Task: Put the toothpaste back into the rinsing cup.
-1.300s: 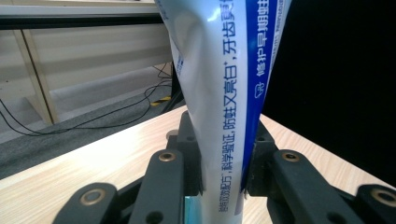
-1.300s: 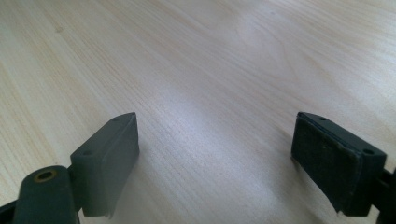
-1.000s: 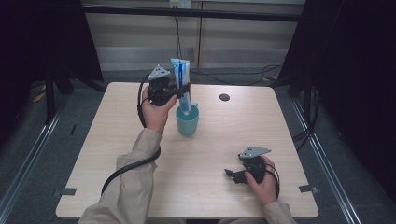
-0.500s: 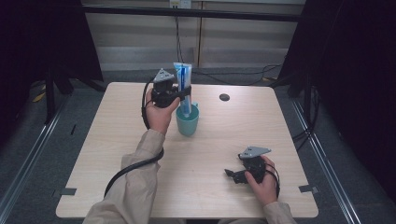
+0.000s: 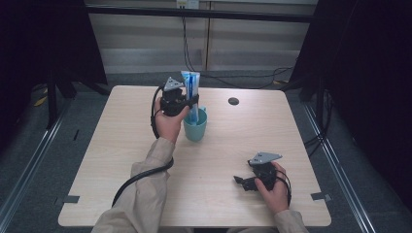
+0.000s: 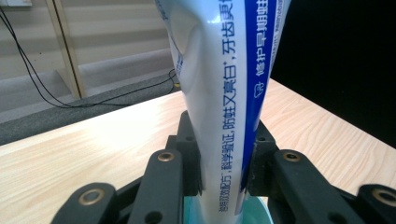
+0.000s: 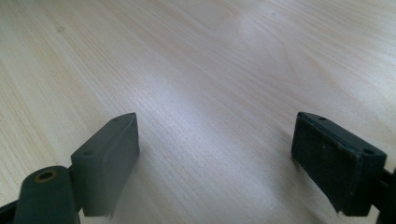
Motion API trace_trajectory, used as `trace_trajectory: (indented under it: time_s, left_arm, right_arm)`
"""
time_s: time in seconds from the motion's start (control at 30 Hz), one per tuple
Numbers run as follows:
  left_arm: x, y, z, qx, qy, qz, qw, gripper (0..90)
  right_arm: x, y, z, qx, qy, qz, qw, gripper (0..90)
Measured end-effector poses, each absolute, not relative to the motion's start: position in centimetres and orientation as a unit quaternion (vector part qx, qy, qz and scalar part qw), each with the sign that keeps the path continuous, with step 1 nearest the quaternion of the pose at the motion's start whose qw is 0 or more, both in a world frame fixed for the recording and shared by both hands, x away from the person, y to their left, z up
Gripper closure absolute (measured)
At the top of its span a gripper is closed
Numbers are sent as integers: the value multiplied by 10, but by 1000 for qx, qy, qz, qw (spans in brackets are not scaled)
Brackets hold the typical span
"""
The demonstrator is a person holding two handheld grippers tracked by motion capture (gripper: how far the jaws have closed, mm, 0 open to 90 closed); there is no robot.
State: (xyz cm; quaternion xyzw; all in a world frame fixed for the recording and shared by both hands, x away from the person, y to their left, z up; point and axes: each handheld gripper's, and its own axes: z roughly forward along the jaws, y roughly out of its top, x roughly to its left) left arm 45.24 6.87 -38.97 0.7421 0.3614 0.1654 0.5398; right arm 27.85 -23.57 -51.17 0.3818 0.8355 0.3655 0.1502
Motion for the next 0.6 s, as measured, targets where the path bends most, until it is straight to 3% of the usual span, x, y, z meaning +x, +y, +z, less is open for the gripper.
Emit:
trace_trajectory:
  time_s: [0.6]
  left_arm:
    - [454, 63, -414, 751, 374, 159, 520, 727]
  right_arm:
    - [278, -236, -512, 382, 835, 366, 150, 146]
